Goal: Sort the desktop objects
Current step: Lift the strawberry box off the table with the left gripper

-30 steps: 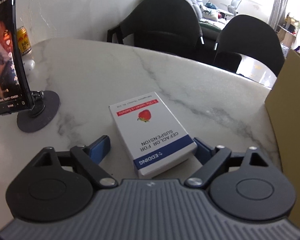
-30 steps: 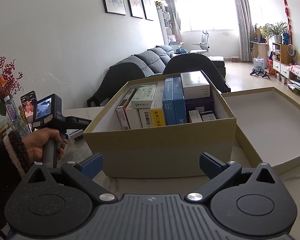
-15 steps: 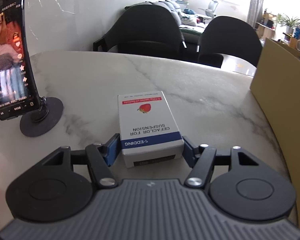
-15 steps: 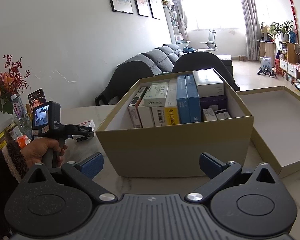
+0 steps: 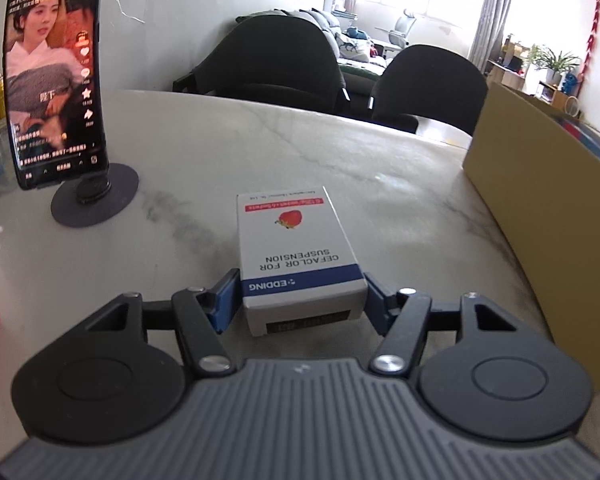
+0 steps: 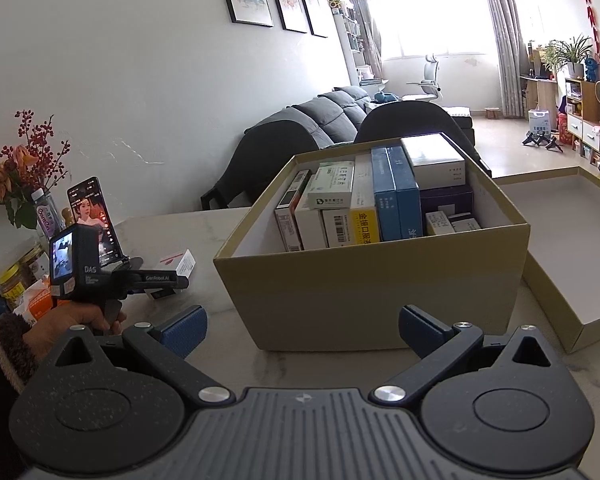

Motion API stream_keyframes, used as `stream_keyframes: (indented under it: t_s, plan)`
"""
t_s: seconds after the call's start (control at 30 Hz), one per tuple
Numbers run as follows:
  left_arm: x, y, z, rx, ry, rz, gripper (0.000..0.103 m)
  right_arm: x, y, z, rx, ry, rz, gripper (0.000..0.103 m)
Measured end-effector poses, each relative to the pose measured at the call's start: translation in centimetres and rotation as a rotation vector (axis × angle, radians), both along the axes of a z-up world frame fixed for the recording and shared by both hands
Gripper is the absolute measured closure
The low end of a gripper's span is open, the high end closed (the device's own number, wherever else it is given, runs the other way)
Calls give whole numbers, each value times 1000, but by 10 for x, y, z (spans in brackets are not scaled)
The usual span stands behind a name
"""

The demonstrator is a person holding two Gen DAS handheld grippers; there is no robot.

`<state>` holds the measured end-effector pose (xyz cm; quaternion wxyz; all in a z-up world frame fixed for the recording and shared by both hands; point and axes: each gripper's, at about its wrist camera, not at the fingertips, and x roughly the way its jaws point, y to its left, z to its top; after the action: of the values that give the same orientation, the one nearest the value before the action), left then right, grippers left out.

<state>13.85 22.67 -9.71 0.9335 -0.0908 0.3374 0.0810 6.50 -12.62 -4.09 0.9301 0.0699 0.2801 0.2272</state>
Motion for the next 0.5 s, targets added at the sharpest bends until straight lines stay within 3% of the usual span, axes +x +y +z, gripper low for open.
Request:
stream_keyframes:
  t_s: [0.5]
  plan:
    - [-45,-20,4,-5,-52,-99,42,3,7,-14,18,41,9,1]
